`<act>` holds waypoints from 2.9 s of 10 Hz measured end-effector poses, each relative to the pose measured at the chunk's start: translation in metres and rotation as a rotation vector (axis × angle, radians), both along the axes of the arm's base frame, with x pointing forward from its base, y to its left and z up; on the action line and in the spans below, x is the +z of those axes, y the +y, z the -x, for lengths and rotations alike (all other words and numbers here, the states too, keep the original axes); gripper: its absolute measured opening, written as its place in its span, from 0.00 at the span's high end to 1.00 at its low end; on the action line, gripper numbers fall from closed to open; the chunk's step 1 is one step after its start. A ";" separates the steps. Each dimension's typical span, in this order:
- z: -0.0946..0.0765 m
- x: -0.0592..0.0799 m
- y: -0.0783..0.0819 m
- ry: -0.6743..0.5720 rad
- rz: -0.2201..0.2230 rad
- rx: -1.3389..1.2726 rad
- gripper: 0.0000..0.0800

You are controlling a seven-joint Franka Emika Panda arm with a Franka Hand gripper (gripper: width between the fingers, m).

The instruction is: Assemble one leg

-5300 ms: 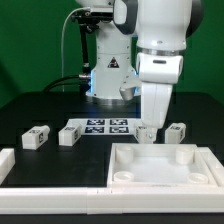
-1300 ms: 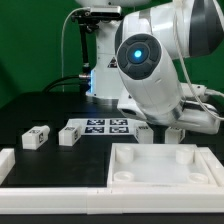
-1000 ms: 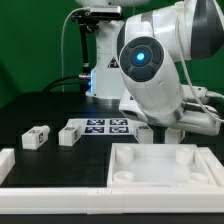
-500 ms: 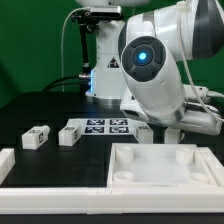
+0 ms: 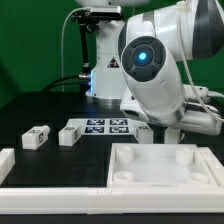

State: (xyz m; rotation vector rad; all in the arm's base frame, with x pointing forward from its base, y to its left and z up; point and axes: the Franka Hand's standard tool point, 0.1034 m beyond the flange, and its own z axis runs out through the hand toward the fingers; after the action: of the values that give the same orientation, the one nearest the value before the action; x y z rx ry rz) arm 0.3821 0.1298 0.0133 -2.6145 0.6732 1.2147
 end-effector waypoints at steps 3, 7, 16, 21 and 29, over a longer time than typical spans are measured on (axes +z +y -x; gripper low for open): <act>-0.003 0.034 0.001 0.007 -0.017 0.021 0.64; -0.010 0.061 -0.003 -0.002 -0.029 0.022 0.64; -0.055 0.074 -0.004 -0.710 0.184 0.256 0.64; -0.066 0.078 0.014 -1.053 0.193 0.234 0.64; -0.152 0.069 -0.010 -1.158 0.136 0.482 0.64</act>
Offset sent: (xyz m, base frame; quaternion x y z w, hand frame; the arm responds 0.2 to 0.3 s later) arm 0.0058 -0.0050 0.0636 -0.0145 -0.0362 -0.0210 0.9990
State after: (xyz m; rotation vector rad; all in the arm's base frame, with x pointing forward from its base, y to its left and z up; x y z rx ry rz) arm 0.5339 0.1198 0.0826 -3.0138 -0.1175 -0.4267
